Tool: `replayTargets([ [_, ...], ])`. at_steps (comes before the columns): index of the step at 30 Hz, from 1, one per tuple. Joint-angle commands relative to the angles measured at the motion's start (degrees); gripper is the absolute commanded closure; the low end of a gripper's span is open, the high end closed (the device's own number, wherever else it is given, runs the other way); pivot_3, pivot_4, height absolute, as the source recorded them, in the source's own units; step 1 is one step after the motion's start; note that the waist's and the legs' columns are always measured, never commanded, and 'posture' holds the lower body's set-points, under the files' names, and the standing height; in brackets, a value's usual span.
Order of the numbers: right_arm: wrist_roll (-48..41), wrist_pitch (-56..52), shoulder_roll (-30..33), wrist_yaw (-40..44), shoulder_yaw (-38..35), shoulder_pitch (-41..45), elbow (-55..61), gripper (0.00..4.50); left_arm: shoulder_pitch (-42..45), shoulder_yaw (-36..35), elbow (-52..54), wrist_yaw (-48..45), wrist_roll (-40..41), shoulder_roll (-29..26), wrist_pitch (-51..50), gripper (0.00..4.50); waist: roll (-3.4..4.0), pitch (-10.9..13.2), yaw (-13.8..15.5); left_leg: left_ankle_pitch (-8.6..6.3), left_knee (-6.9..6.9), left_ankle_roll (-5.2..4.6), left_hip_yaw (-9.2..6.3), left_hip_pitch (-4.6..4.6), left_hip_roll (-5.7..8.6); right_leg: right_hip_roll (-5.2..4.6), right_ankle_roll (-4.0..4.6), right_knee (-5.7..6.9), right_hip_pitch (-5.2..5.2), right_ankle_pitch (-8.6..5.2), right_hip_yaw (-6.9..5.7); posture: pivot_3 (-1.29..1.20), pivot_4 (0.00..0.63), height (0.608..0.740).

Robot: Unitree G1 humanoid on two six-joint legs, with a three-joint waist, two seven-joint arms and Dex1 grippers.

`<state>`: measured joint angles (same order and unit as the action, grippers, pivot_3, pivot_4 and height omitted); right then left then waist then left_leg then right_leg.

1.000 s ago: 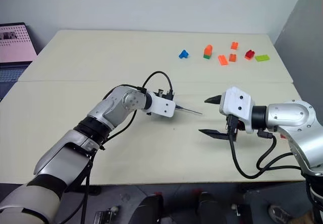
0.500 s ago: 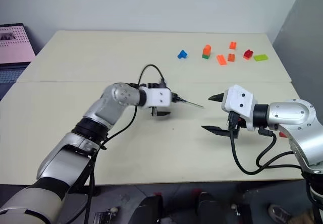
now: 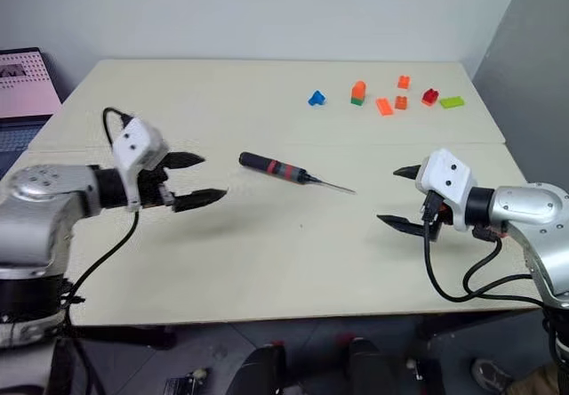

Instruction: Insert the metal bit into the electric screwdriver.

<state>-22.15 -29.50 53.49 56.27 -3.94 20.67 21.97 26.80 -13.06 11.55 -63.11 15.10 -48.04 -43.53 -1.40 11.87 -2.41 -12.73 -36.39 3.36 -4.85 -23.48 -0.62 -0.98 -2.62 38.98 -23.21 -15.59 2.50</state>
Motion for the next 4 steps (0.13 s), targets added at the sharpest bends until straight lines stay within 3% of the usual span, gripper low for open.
replayTargets([
  [1, -1.57, 1.11, 1.14, 1.73, -2.77, 0.24, -0.10, 0.00, -5.74, -7.68, 5.74, 0.68, 4.39, -3.13, -3.39, 0.01, 0.01, 0.00, 0.06, 0.00, 0.00, 0.00, 0.06, 0.11, -0.01, -0.01, 0.01, 0.01, 0.08, 0.01, 0.04, 0.00, 0.150, 0.740],
  [4, -1.24, 1.51, 1.04, 2.21, -2.22, 1.00, -1.21, 0.00, -9.90, -9.66, 6.02, 0.78, 5.51, -4.55, -2.43, 0.01, 0.00, -0.01, 0.07, 0.00, 0.00, -0.01, 0.16, 0.29, -0.04, -0.01, 0.02, 0.02, 0.19, 0.02, 0.07, 0.00, 0.150, 0.740],
])
